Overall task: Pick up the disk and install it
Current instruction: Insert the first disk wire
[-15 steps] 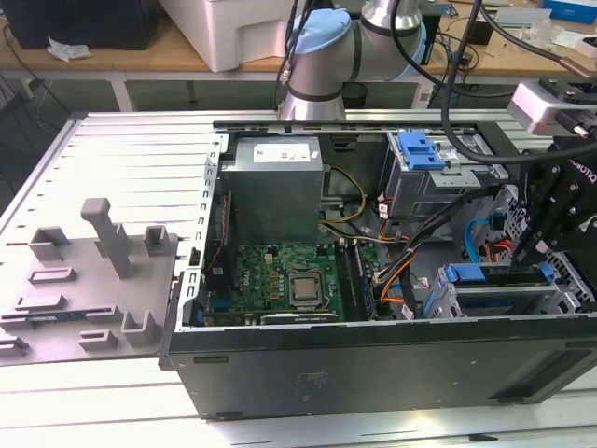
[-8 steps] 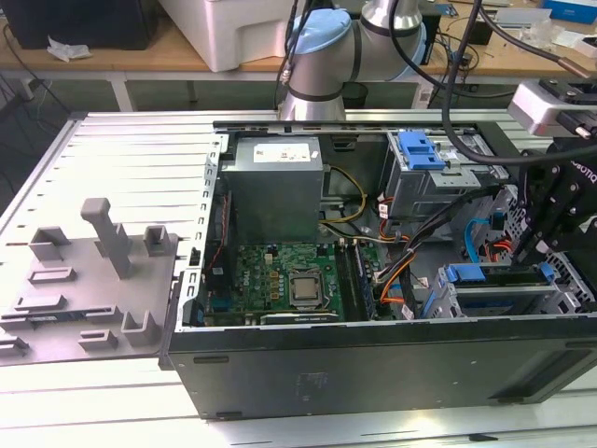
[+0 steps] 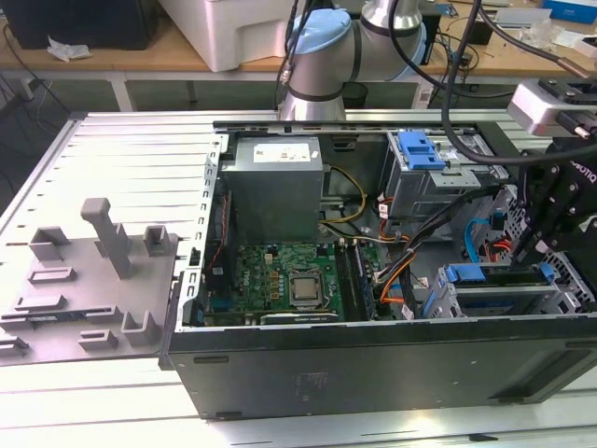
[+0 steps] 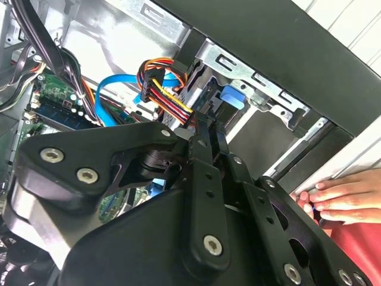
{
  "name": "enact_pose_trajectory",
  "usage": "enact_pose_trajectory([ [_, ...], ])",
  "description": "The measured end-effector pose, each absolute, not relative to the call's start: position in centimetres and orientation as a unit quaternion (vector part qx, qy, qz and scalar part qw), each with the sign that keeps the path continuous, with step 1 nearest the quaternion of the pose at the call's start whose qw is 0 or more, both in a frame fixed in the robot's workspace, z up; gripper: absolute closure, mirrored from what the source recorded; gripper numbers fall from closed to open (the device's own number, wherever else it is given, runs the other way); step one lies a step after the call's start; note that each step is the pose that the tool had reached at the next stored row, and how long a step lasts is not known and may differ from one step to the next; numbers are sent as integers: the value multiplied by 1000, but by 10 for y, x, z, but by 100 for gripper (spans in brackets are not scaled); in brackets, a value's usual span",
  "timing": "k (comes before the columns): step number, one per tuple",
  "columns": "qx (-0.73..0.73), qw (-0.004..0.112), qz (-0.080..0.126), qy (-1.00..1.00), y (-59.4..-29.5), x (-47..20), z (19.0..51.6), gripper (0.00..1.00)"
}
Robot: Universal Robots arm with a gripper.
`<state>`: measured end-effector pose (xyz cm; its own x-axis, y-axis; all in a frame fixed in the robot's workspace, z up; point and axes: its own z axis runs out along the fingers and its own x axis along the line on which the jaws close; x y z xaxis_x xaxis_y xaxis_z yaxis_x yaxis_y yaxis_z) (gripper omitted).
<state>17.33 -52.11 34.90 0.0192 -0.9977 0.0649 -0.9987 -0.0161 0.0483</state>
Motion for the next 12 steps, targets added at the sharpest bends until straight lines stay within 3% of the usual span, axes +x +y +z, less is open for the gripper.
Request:
enact_pose_trajectory([
  [12,713,40,6,-700,-521,173,347,83],
])
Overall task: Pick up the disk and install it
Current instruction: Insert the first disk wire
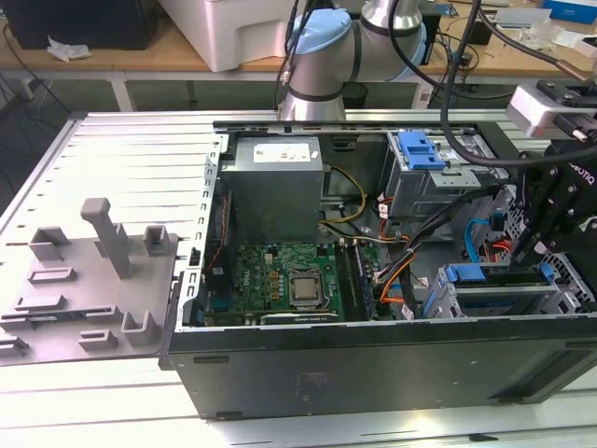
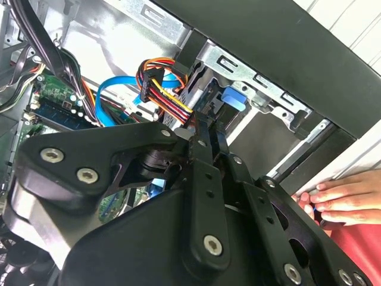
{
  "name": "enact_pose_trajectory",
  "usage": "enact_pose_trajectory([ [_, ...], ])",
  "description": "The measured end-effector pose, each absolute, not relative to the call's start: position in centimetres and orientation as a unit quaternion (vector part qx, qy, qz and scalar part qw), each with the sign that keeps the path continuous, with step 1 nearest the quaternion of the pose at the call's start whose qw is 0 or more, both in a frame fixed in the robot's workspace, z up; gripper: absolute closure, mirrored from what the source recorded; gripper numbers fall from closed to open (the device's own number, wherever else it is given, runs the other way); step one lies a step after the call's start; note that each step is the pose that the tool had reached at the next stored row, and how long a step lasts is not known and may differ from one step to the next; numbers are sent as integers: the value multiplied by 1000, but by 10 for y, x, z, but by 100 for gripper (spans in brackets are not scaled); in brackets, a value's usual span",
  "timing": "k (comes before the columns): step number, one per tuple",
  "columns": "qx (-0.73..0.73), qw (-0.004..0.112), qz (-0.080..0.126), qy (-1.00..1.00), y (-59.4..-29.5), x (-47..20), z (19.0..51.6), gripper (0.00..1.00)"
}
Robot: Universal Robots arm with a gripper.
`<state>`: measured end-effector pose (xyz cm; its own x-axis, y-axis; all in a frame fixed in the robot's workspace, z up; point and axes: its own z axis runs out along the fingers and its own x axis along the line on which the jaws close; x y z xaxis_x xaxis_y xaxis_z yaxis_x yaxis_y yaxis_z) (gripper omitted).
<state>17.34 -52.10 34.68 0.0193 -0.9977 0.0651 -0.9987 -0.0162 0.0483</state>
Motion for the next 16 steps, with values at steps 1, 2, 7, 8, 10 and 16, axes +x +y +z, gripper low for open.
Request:
enact_pose_trajectory([
  [1,713,40,6,-700,-521,173,347,83],
  [2,713,40,6,-700,-521,173,347,83],
  [7,713,40,6,-700,-521,174,343,83],
  [8,713,40,6,-700,-521,174,343,83],
  [10,713,40,6,-700,-521,174,343,83],
  [16,712,40,6,-701,-521,174,342,83],
])
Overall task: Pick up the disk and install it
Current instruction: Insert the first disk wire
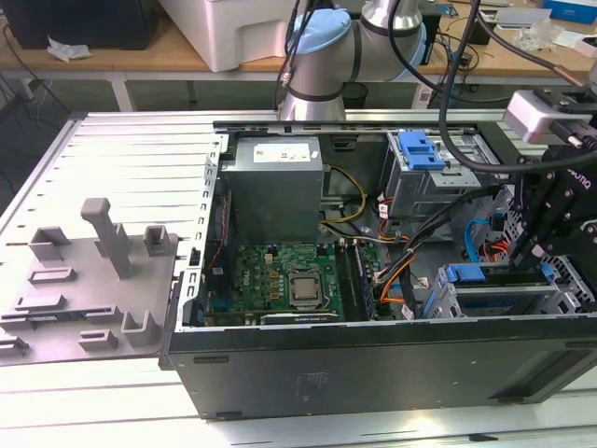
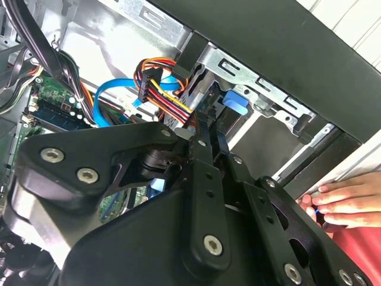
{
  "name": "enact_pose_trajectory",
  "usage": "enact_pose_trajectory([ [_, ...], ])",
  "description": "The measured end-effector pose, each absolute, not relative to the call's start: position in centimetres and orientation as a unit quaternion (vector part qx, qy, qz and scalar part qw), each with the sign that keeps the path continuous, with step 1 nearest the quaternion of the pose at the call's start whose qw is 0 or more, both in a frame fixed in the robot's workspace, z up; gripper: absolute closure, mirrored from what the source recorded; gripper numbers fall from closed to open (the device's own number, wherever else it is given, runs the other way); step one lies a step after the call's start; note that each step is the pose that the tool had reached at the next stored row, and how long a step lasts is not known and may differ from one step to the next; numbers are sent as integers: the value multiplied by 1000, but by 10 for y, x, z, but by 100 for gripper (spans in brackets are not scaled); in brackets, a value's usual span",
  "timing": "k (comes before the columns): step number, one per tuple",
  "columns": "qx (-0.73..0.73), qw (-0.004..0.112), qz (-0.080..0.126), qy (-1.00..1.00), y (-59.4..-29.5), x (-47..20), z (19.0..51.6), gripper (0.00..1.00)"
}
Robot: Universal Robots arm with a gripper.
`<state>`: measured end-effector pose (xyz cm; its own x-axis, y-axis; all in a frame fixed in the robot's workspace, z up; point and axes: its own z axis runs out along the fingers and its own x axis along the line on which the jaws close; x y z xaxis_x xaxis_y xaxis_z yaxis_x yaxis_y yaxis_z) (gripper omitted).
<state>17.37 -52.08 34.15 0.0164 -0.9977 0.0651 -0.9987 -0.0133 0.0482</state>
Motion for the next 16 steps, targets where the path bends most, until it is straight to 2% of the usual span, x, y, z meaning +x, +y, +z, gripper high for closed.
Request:
enact_pose_trajectory([
  [16,709,40,6,-704,-521,174,341,83],
])
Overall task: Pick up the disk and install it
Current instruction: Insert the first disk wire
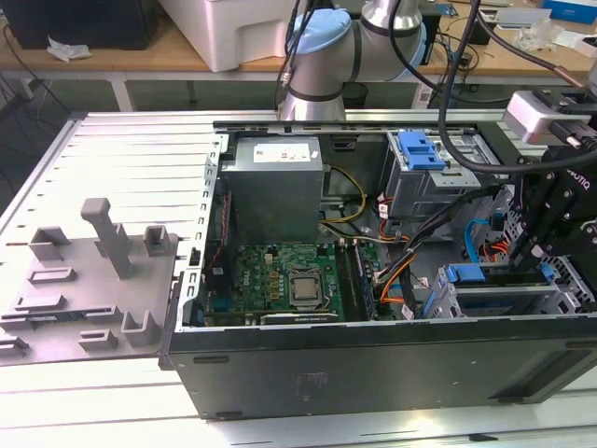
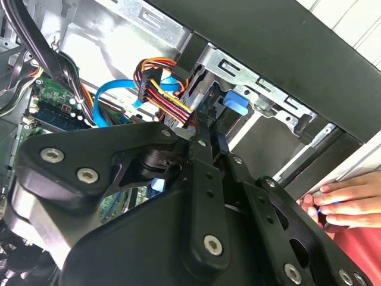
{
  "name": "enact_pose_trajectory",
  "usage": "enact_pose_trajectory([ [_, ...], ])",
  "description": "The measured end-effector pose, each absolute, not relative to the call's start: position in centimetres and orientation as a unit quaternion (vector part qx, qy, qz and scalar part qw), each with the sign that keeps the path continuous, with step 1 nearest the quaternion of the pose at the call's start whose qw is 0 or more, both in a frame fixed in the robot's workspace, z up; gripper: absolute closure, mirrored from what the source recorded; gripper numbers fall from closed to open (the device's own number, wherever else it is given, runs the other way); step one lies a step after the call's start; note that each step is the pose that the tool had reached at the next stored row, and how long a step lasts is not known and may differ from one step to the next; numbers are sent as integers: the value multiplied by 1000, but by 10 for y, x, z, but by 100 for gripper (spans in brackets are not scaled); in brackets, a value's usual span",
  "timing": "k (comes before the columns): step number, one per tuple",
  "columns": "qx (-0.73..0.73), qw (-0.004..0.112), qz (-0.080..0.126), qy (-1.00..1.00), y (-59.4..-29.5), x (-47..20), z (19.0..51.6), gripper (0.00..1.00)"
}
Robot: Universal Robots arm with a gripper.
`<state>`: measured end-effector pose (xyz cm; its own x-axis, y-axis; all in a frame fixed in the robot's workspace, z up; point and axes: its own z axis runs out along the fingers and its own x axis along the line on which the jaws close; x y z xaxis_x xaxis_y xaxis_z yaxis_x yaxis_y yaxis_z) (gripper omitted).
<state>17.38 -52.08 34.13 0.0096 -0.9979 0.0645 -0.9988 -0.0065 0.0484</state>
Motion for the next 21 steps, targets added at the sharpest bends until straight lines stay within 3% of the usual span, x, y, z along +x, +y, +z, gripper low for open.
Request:
enact_pose_trajectory([
  [21,701,40,6,-712,-521,175,343,83],
])
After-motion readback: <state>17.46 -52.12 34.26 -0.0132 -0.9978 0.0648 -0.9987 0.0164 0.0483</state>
